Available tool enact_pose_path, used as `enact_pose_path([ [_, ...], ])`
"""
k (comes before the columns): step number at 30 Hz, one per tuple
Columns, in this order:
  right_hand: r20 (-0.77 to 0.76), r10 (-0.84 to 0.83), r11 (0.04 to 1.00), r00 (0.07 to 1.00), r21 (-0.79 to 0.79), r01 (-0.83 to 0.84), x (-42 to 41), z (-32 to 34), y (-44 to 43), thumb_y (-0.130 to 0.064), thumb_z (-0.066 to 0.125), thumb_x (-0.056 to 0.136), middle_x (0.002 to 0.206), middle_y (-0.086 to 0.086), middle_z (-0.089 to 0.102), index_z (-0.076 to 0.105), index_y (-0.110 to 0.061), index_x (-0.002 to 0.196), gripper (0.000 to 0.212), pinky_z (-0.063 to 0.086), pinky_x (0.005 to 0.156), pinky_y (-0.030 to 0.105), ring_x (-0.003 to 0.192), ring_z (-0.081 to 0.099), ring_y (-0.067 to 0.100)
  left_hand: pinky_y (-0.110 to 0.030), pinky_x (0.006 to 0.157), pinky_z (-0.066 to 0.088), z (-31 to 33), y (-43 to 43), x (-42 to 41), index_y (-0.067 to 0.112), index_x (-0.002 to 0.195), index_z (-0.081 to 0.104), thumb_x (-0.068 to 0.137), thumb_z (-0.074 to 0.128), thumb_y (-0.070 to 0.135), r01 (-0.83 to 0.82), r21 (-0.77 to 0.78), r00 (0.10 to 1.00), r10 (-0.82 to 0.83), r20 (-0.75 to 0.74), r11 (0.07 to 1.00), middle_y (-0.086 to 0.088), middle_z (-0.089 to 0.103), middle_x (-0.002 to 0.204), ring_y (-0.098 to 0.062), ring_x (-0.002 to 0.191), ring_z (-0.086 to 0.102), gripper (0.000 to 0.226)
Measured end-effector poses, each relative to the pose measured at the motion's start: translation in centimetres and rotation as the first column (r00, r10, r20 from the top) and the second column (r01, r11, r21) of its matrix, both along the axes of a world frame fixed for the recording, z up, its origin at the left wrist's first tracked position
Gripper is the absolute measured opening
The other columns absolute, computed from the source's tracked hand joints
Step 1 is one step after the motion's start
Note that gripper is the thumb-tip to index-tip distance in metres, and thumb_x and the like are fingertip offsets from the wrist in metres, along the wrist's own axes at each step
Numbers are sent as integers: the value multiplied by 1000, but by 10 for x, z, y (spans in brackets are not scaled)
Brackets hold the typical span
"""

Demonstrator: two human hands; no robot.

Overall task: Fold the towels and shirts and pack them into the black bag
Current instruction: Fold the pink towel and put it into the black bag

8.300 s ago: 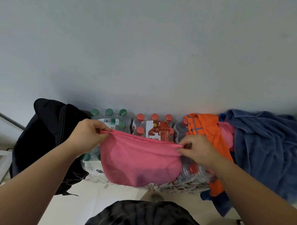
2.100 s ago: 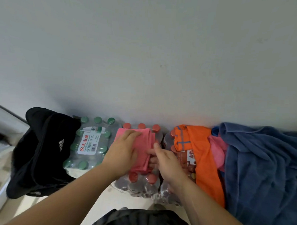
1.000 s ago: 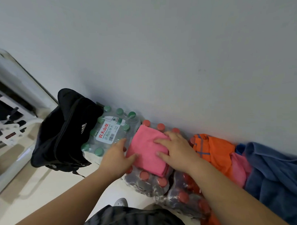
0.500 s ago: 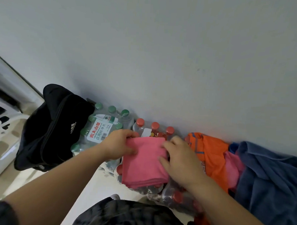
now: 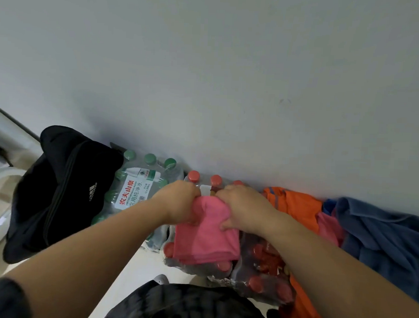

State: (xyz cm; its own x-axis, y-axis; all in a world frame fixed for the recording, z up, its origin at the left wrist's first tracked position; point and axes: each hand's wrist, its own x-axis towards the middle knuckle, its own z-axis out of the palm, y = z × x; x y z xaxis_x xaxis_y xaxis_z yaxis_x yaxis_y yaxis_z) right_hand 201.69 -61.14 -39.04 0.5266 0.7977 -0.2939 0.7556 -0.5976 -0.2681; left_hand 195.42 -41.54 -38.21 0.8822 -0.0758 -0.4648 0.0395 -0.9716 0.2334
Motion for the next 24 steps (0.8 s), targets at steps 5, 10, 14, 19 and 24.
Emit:
enact_pose_path([
  [5, 158, -183, 953, 970, 271, 136, 7, -1, -2, -28, 83, 66, 99, 7, 55, 65, -13, 100, 41, 51, 78, 44, 94, 56, 33, -31, 63, 46, -1, 15, 20, 17, 85, 66, 73, 68, 33, -38, -27, 948, 45, 315, 999, 1, 61, 84, -25, 79, 62, 20],
  [10, 168, -241, 919, 956, 357, 169, -20, -8, -17, -38, 58, 75, 118, 1, 65, 66, -20, 122, 50, 51, 92, 40, 107, 60, 25, -30, 56, 42, -8, 3, -9, 15, 83, 63, 72, 67, 28, 29, -77, 858, 15, 513, 997, -2, 64, 80, -31, 69, 65, 18],
  [14, 161, -178, 941, 971, 316, 120, -51, -19, -36, -49, 52, 89, 147, 0, 54, 53, -18, 143, 63, 42, 110, 41, 133, 52, 21, -39, 106, 43, -21, 5, -53, 19, 136, 57, 82, 59, 51, 130, -62, 869, -83, 488, 990, -5, 59, 140, -23, 125, 58, 63],
  [19, 102, -120, 950, 987, 301, 85, -82, -28, -53, -60, 42, 99, 164, -7, 25, 34, -23, 155, 68, 17, 123, 36, 153, 14, 10, -45, 124, 8, -34, 7, -100, 20, 159, 20, 95, 33, 69, 212, -17, 894, -187, 408, 977, 1, 11, 167, -19, 154, 9, 81],
  [24, 37, -38, 986, 999, 166, 31, -91, -27, -63, -68, 29, 100, 166, -15, -3, 11, -31, 159, 73, -7, 124, 38, 152, -15, 6, -45, 123, 1, -35, 0, -116, 22, 159, 16, 99, 19, 67, 212, 1, 905, -197, 377, 977, 2, 4, 168, -18, 154, 0, 75],
])
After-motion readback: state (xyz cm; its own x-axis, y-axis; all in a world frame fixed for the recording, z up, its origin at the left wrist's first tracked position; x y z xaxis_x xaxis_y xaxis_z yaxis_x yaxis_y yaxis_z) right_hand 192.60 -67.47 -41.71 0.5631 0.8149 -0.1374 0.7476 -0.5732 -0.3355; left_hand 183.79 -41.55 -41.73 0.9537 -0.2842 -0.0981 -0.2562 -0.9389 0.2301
